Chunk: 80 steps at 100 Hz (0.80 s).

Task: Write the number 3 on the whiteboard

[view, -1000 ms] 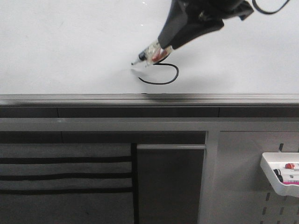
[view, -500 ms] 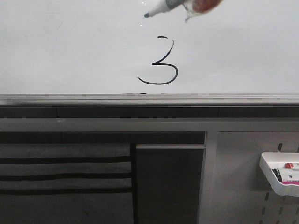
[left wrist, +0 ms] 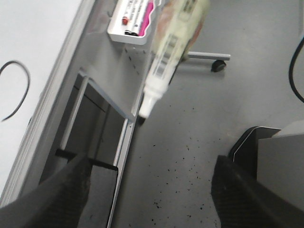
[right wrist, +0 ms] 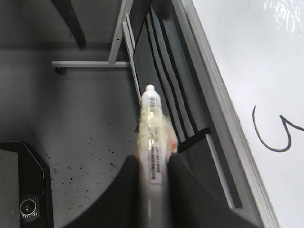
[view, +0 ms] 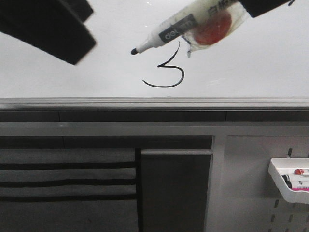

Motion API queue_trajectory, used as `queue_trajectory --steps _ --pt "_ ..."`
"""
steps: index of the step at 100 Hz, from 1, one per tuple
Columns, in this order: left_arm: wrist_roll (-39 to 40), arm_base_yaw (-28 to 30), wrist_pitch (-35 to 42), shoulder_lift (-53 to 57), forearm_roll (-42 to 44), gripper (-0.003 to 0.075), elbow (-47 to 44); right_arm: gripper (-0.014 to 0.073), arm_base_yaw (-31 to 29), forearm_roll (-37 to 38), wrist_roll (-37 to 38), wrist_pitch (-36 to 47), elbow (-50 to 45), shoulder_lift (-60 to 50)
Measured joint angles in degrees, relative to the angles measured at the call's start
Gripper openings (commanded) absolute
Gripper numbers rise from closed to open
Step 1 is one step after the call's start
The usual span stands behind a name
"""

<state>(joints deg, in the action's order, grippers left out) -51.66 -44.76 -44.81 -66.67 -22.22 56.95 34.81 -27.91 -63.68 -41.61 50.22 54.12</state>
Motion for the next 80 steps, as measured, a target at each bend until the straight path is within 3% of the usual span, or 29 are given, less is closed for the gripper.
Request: queue_trajectory --steps 31,53,80 --pt "-0.94 -5.59 1.14 -11.94 0.95 0.0478 8.22 0.0003 0.13 0.1 -0.14 0.0 0.0 0.0" --pt "-0.94 -5.59 1.23 -12.88 1.07 0.0242 10.12 0.0003 0.13 0.1 -0.28 0.0 0.0 0.0" --pt "-0.98 -5.63 0.88 -12.88 1.07 0.0077 10.26 0.0003 0.13 0.39 -0.28 0.38 0.0 0.0"
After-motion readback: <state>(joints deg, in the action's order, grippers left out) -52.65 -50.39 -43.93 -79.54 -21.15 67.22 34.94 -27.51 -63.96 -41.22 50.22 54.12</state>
